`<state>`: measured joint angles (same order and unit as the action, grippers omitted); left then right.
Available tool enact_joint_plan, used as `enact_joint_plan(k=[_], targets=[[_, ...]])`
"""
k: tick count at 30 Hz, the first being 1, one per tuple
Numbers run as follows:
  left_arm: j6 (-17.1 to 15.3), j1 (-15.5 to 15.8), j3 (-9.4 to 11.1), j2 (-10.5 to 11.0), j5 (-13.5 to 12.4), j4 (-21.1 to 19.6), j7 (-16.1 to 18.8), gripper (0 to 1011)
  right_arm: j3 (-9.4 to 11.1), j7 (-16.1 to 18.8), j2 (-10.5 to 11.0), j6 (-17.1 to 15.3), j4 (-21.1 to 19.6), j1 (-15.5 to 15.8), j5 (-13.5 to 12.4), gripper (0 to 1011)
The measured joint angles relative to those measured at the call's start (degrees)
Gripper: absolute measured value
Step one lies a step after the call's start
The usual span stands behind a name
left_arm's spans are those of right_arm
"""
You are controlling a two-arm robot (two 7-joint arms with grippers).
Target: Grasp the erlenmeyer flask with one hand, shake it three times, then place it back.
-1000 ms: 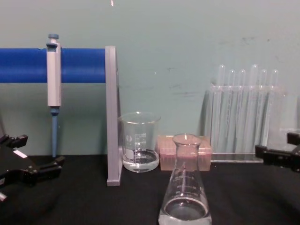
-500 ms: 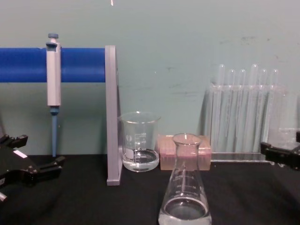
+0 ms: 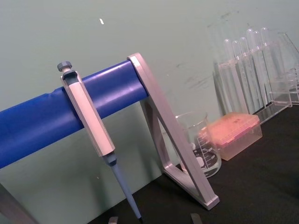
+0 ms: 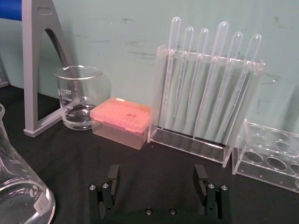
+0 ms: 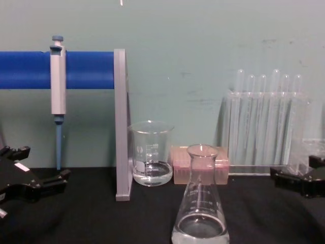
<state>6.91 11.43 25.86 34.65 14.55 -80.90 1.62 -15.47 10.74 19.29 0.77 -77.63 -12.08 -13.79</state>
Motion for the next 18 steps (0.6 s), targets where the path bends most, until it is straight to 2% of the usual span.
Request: enact_joint_plan(k=[9, 18], targets=[[0.0, 0.0, 0.0, 0.0, 0.0, 0.0, 0.0, 1001, 0.7, 0.8, -1.3, 0.2, 0.9, -0.1, 1.2, 1000], [0.0, 0.0, 0.0, 0.0, 0.0, 0.0, 0.0, 1001, 1.4, 1.7, -1.8, -0.1, 1.2, -0.3, 1.4, 1000]])
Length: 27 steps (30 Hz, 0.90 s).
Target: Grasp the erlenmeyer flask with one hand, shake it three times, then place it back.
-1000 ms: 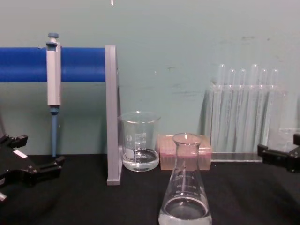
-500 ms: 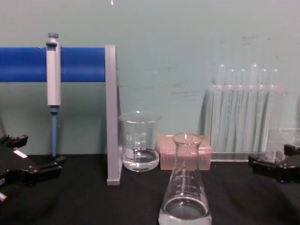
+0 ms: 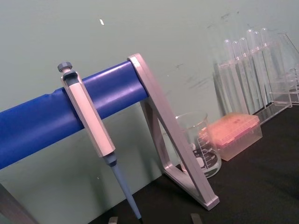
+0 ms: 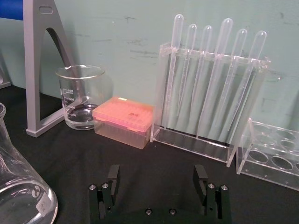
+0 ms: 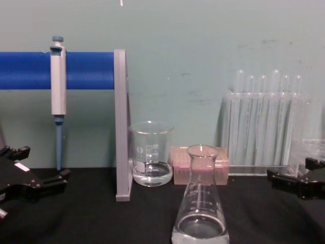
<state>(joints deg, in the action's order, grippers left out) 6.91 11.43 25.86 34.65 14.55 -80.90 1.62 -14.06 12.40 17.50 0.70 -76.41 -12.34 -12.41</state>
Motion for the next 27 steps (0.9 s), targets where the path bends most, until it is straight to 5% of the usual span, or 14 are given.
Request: enact_joint_plan(k=[27], targets=[[0.0, 0.0, 0.0, 0.0, 0.0, 0.0, 0.0, 1001, -0.3, -0.2, 0.2, 0.0, -0.1, 0.0, 0.0, 1000]])
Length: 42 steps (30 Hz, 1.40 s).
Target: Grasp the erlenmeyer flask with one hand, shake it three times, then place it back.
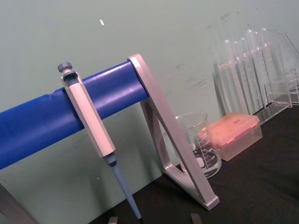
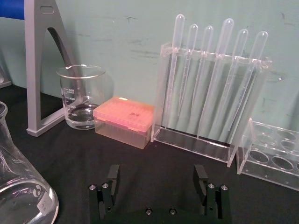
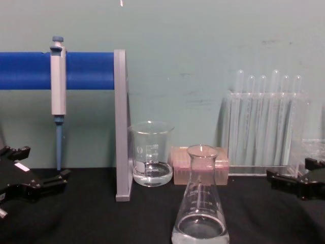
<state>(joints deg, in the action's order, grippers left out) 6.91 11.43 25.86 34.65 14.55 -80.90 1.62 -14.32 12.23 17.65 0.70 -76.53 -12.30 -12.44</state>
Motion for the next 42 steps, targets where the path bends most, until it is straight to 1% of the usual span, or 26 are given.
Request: enact_joint_plan(k=[42], targets=[[0.0, 0.0, 0.0, 0.0, 0.0, 0.0, 0.0, 1001, 0.0, 0.0, 0.0, 0.0, 0.0, 0.0, 0.0, 1000]])
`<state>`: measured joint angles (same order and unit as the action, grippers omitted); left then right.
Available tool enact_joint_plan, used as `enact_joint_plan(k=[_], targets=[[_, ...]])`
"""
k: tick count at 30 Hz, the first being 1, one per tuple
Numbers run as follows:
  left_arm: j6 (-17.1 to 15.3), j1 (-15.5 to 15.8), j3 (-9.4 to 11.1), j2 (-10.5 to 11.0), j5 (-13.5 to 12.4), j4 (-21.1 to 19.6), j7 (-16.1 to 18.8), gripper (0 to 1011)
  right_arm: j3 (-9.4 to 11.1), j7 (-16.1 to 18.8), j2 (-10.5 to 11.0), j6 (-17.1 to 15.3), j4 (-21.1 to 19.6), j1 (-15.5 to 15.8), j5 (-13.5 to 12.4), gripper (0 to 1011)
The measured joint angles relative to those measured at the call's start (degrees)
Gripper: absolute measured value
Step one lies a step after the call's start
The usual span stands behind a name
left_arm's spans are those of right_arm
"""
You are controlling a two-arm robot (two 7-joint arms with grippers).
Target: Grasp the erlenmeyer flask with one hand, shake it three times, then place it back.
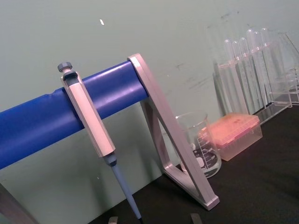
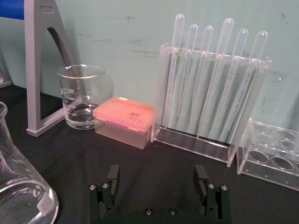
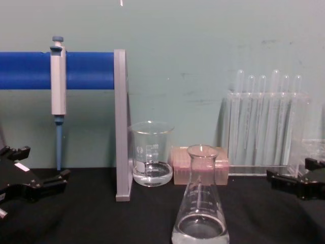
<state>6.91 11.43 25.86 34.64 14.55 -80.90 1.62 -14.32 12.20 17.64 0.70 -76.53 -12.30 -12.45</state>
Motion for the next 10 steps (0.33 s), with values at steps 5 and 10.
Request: enact_joint_plan(k=[5, 10], targets=[[0.0, 0.0, 0.0, 0.0, 0.0, 0.0, 0.0, 1001, 0.0, 0.0, 0.0, 0.0, 0.0, 0.0, 0.0, 1000], [0.0, 0.0, 0.0, 0.0, 0.0, 0.0, 0.0, 1001, 0.0, 0.0, 0.0, 0.0, 0.0, 0.0, 0.0, 1000]])
